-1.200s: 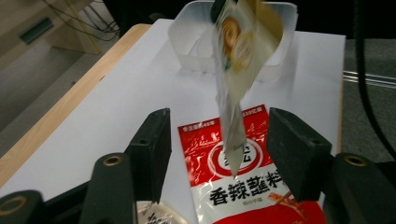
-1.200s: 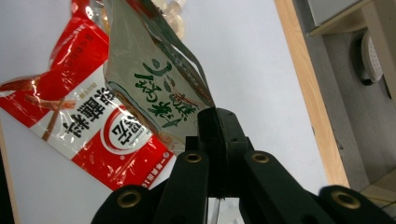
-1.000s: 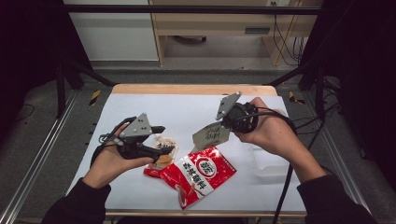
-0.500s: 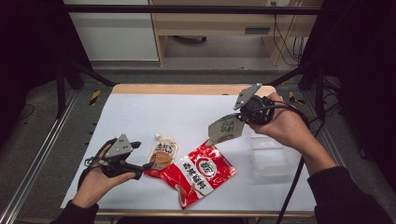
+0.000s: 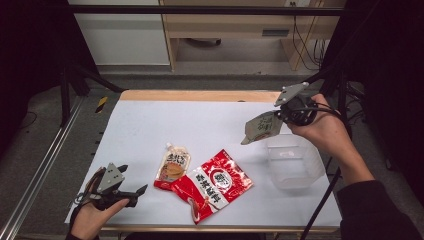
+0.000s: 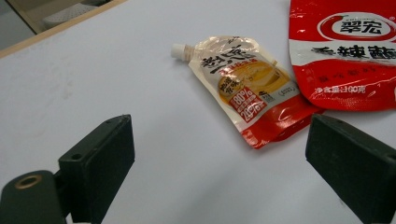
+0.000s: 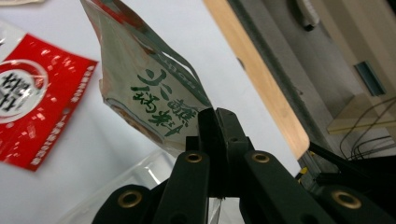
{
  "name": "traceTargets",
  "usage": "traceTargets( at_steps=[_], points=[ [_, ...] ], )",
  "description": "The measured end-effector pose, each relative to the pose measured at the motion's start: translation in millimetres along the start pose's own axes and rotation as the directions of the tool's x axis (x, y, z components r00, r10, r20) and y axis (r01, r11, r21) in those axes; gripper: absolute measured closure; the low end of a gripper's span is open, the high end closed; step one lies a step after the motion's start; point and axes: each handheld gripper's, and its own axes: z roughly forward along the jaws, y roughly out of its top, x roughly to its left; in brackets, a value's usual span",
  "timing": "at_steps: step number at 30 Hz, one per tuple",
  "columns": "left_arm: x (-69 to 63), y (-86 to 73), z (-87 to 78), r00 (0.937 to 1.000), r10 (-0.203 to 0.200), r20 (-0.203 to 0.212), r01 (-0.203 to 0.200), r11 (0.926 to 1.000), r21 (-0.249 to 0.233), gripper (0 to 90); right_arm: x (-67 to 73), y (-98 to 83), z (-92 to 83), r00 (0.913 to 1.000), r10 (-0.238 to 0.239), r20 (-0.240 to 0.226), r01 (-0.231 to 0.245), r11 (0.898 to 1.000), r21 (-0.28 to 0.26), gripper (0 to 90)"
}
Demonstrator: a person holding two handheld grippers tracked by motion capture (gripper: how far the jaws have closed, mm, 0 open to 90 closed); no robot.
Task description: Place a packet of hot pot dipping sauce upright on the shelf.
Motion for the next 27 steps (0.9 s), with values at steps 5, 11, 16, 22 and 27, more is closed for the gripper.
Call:
traceTargets(
  at_steps=[5,11,16,22,27],
  points=[
    [5.6,-9.6,-0.1,0.9989,-0.045,0.010,0.045,0.9990,-0.002,7.6,-14.6,-7.1,-0.2,0.9982,0.053,0.027,-0.053,0.998,-0.014,90.0],
    [11.2,-16.5,0.6,0.9972,-0.065,-0.036,0.065,0.9978,0.008,7.6,-33.0,-17.9,4.5,0.9902,0.120,0.072,-0.119,0.993,-0.027,90.0],
    [11.0,-20.1,1.5,0.9962,-0.065,-0.057,0.067,0.9975,0.023,7.6,-45.8,-29.1,11.8,0.9805,0.171,0.096,-0.170,0.985,-0.020,90.0],
    [15.2,-22.4,0.8,0.9946,-0.082,-0.063,0.084,0.9960,0.030,7.7,-52.2,-40.1,16.4,0.9742,0.199,0.106,-0.200,0.980,-0.003,90.0],
    [15.6,-22.9,0.8,0.9946,-0.084,-0.061,0.086,0.9959,0.028,7.7,-53.7,-47.0,18.6,0.9698,0.214,0.117,-0.216,0.976,0.002,90.0]
  ],
)
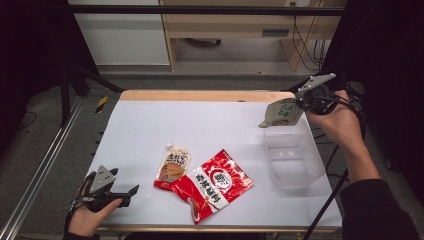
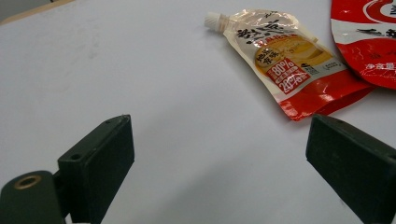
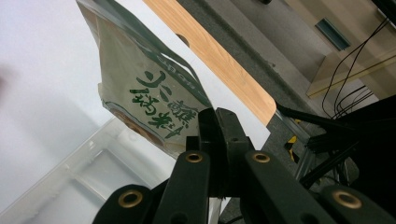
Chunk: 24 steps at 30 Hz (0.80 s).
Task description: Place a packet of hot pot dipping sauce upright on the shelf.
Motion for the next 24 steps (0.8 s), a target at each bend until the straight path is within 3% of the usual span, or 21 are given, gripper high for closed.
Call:
traceTargets(
  at_steps=[24],
  points=[
    [0.7,-0.2,-0.9,1.0000,-0.007,0.002,0.007,1.0000,-0.005,8.1,-8.9,-27.9,22.0,0.9988,0.045,-0.018,-0.044,0.997,0.059,90.0]
  ],
)
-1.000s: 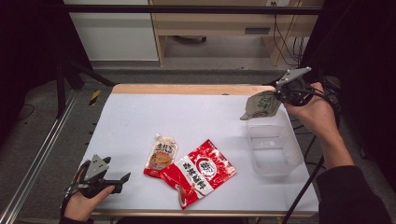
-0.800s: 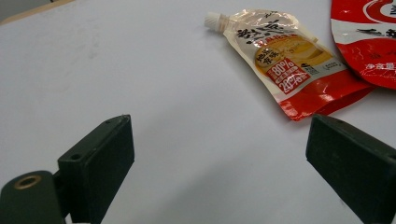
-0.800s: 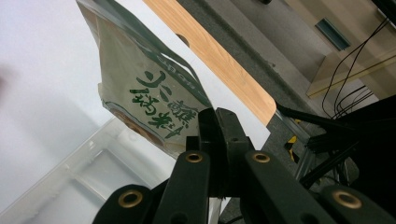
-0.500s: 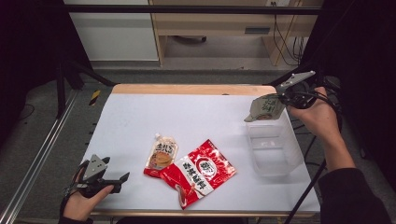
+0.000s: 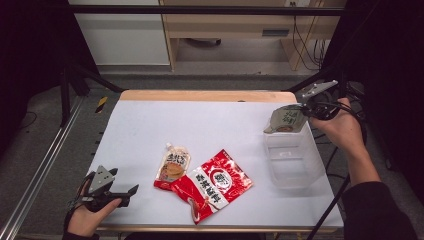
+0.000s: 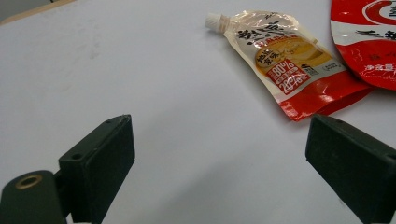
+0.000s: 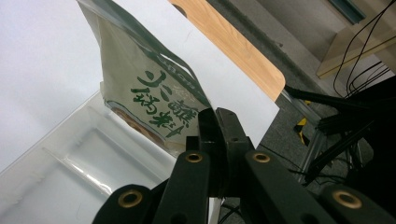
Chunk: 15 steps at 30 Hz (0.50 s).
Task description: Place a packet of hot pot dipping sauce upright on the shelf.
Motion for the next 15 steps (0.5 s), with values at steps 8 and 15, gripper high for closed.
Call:
traceTargets(
  at_steps=[8,15],
  points=[
    [-0.3,0.3,-0.3,1.0000,0.004,0.002,-0.004,1.0000,-0.002,8.1,-3.8,-6.4,2.3,0.9999,0.008,0.007,-0.008,1.000,0.020,90.0],
    [-1.0,0.7,0.0,1.0000,0.009,0.005,-0.009,1.0000,0.003,8.2,-3.3,-11.8,6.3,0.9999,0.013,-0.008,-0.012,0.999,0.036,90.0]
  ],
)
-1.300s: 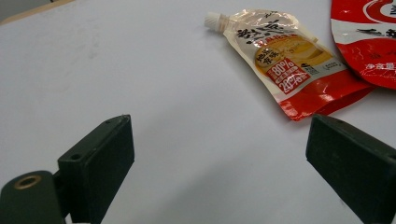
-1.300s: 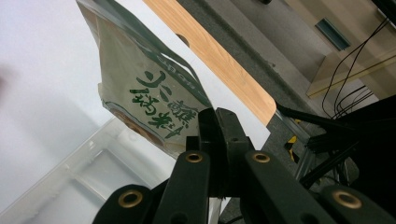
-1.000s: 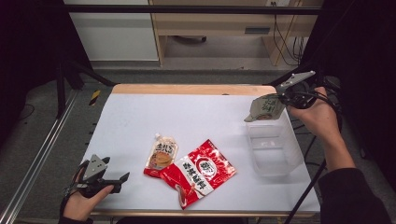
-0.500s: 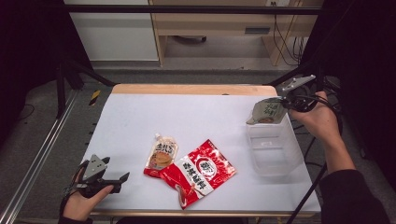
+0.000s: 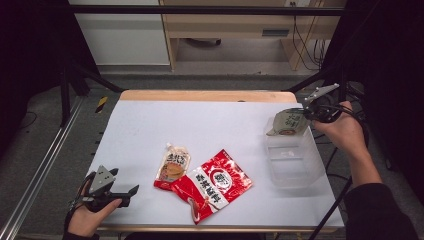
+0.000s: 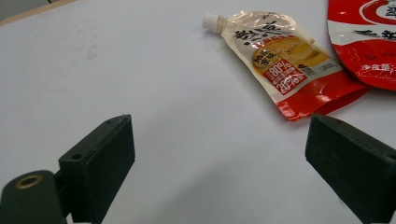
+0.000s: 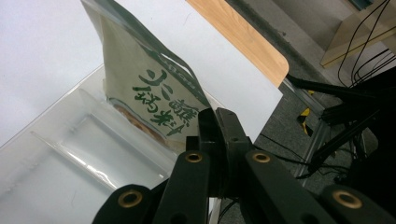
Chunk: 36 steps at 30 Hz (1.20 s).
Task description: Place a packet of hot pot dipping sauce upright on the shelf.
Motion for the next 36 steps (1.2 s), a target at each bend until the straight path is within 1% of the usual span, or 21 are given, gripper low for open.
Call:
traceTargets(
  at_steps=[3,10,18,21,22,23,24,26,31,36],
  points=[
    [0.0,-0.2,0.2,1.0000,-0.003,-0.001,0.003,1.0000,0.000,8.2,3.2,-0.2,6.7,1.0000,-0.005,-0.008,0.005,1.000,0.013,90.0],
    [-0.1,-0.2,0.6,1.0000,-0.001,0.001,0.001,1.0000,0.003,8.2,6.0,-0.8,14.1,0.9999,0.009,-0.014,-0.008,0.999,0.042,90.0],
    [-0.2,-0.1,0.5,1.0000,0.001,0.000,-0.001,1.0000,0.004,8.1,8.1,0.5,19.0,0.9996,0.016,-0.023,-0.015,0.999,0.043,90.0],
    [-0.2,-0.1,0.5,1.0000,0.001,0.002,-0.001,1.0000,0.004,8.1,10.6,-1.7,25.7,0.9996,0.016,-0.022,-0.015,0.999,0.051,90.0],
    [-0.1,-0.2,0.5,1.0000,0.000,0.001,0.000,1.0000,0.004,8.1,10.4,-2.1,26.2,0.9994,0.028,-0.022,-0.027,0.998,0.050,90.0],
    [-0.1,-0.2,0.5,1.0000,0.000,0.001,0.000,1.0000,0.004,8.1,10.4,-2.1,26.2,0.9994,0.028,-0.022,-0.027,0.998,0.050,90.0],
    [0.0,-0.3,0.5,1.0000,-0.001,0.000,0.001,1.0000,0.003,8.1,9.0,-3.9,27.6,0.9988,0.044,-0.021,-0.043,0.998,0.042,90.0],
    [0.0,-0.4,0.6,1.0000,-0.002,0.001,0.002,1.0000,0.004,8.2,7.9,-5.3,28.2,0.9983,0.052,-0.025,-0.051,0.998,0.039,90.0],
    [-0.3,-0.2,0.7,1.0000,0.001,0.001,-0.001,1.0000,0.007,8.1,6.8,-6.7,28.6,0.9980,0.057,-0.025,-0.056,0.998,0.040,89.8],
    [0.2,-0.4,1.0,1.0000,0.000,0.004,0.000,1.0000,0.008,8.2,7.2,-7.0,29.2,0.9979,0.063,-0.018,-0.062,0.997,0.036,87.4]
  ],
)
